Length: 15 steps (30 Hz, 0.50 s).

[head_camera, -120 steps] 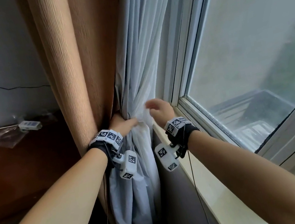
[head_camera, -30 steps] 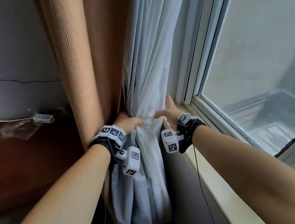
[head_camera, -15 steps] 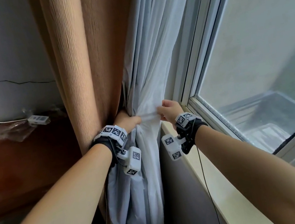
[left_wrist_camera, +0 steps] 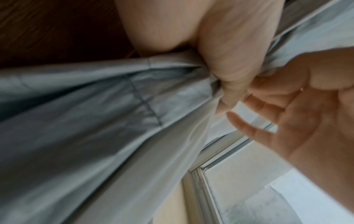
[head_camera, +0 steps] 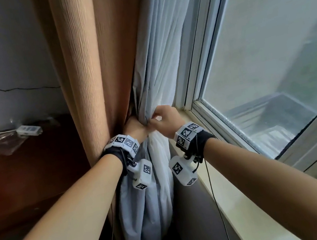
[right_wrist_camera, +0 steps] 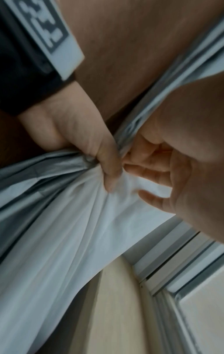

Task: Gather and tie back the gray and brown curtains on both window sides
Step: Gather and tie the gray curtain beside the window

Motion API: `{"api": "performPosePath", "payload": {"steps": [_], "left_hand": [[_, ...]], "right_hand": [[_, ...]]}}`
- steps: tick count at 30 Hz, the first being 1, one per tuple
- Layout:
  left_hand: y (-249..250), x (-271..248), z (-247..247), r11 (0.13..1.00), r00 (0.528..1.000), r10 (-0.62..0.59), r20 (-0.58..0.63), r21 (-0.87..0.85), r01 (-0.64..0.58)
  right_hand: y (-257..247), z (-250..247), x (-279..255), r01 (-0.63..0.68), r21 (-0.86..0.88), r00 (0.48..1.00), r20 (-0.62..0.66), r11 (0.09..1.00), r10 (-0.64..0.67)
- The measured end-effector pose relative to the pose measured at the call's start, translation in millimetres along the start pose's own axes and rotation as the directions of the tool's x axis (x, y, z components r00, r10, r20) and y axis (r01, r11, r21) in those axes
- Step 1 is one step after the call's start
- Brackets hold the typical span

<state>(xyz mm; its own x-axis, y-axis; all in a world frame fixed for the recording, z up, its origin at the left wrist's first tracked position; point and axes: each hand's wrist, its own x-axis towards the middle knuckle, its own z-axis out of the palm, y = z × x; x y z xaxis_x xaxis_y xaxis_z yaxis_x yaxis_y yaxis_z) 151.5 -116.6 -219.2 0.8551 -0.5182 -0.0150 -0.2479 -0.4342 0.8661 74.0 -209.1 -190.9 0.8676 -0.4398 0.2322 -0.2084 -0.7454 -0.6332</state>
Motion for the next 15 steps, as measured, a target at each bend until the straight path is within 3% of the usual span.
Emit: {"api": "performPosePath", "payload": {"steps": [3,6,9,13,15], "left_hand": [[-3.2,-1.3,-8.9,0.995,0.997,-0.076,0.021,-0.057,0.077],[-0.9,-1.0,-16.4,0.991,0.992,-0.104,0.069,-0.073,0.109],[-3.9,-0.7,-21.0,0.988,0.989,-0.117,0.093,-0.088,0.125],[-4.8,0.1,-23.8,0.983,0.986,-0.133,0.104,-0.114,0.144],[-5.6,2.2,-24.4,0.981,0.986,-0.131,0.105,-0.13,0.144]], "right_hand": [[7.4,-3.8,2.4,-0.017,0.212,0.998,-0.06,0.977,0.031],[27.1,0.6,6.6,-0.177,0.401,0.963,-0.118,0.899,0.242],[47.5,6.2,13.6,-0.392,0.508,0.912,0.106,0.767,0.396],[46.2,10.0,20.5,-0.471,0.597,0.881,0.351,0.65,0.317],[45.6,13.8,24.5,-0.481,0.603,0.875,0.376,0.637,0.305]]}}
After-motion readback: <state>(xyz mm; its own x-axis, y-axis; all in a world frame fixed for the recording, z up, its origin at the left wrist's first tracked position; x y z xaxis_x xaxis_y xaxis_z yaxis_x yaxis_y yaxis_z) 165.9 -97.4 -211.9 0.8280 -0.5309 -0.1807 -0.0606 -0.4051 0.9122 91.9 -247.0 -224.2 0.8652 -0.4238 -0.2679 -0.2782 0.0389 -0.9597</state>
